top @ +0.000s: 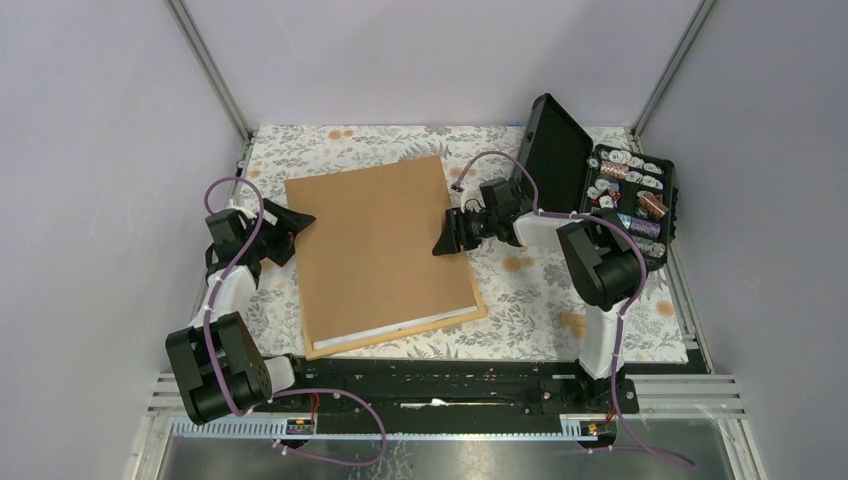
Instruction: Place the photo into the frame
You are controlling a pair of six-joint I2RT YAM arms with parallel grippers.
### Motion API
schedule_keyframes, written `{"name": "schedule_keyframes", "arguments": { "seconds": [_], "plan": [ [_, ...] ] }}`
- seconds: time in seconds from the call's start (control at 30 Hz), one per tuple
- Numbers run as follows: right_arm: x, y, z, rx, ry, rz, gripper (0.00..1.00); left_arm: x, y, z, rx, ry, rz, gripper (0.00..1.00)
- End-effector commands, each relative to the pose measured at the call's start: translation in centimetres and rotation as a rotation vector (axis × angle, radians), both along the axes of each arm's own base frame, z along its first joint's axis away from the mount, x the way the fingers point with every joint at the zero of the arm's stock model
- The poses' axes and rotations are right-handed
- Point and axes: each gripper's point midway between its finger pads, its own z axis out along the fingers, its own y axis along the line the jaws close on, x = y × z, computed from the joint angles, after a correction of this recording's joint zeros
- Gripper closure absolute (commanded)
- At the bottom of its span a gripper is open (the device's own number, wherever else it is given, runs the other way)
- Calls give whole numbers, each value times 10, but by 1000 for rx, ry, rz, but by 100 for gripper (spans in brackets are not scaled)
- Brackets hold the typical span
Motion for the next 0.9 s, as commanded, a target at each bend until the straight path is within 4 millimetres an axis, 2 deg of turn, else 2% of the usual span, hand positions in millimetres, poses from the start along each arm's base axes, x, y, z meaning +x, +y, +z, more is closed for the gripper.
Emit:
{"name": "schedule_keyframes", "arguments": {
  "seconds": [0.0,0.17,0.43,0.63,0.73,0.87],
  "plan": [
    [38,-41,-56,-351,-252,-167,45,-13,-33,9,-103,-1,-125,13],
    [39,-42,-44,-340,-289,-181,41,-19,-30,3,-70,17,-116,12],
    [40,-32,-21,-279,-359,-180,42,-15,-30,-9,-42,-45,-135,12],
    [35,-39,-12,-292,-382,-199,40,-24,-28,-32,-35,45,-115,10],
    [34,-42,-5,-288,-389,-218,37,-28,-24,-40,-18,97,-89,6],
    [31,-44,-2,-282,-393,-228,35,-28,-20,-45,6,119,-85,5]
  ]
}}
